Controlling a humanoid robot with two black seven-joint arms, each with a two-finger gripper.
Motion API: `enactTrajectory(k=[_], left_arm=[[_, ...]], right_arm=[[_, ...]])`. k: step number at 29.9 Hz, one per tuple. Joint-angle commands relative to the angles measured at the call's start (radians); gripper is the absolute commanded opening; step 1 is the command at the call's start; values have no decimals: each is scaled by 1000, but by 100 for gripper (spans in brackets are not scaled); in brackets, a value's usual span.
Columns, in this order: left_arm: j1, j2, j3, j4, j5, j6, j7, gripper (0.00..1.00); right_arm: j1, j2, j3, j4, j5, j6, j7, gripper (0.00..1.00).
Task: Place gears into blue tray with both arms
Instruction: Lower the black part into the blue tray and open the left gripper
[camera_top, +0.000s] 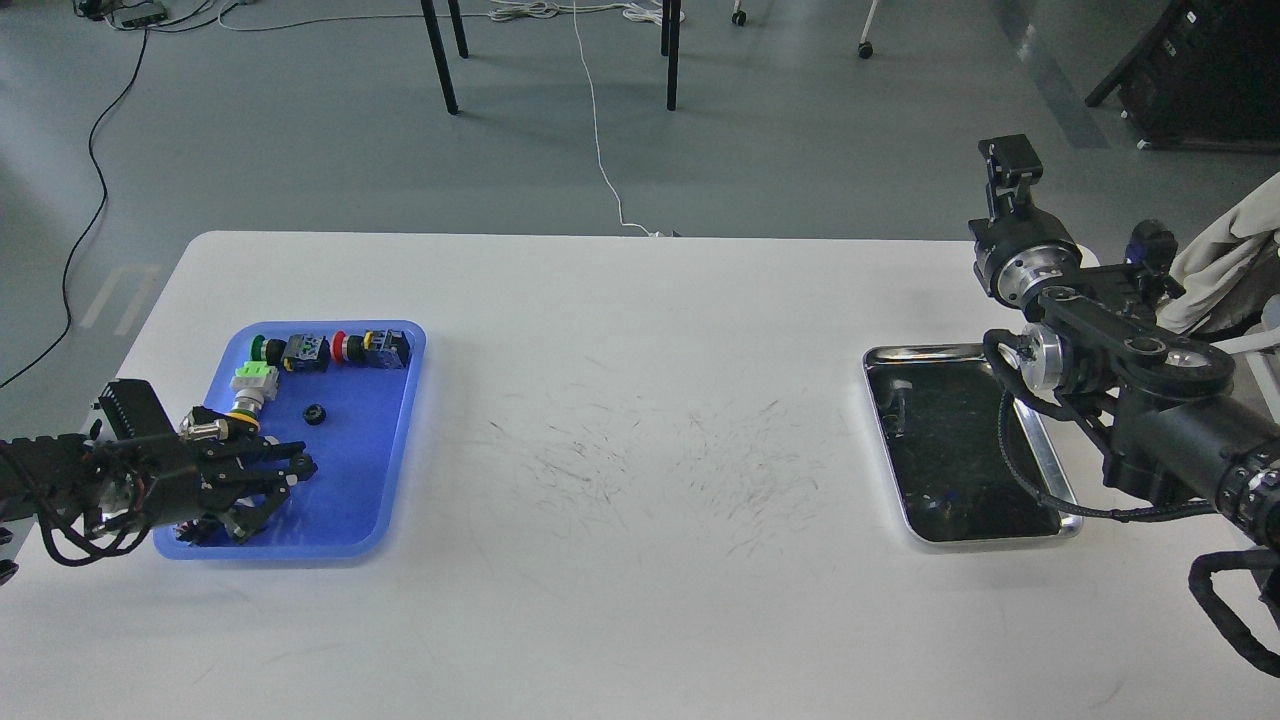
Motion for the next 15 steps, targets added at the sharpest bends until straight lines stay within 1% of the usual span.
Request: enactTrajectory(k=[1, 4, 6, 13, 15], left_arm=[[0, -2, 0, 0, -2, -2, 0, 11], [0, -2, 0, 0, -3, 0, 0, 14], [0, -2, -2, 0, -5, -2, 0, 22], [0, -8, 0, 2, -22, -2, 0, 33], [-1, -9, -2, 2, -23, -2, 0, 34]], right_arm=[[-2, 0, 0, 0, 0, -1, 0, 97], [-2, 0, 0, 0, 0, -1, 0, 97], [-2, 0, 0, 0, 0, -1, 0, 97], [-2, 0, 0, 0, 0, -1, 0, 97], [-2, 0, 0, 0, 0, 1, 0, 97]])
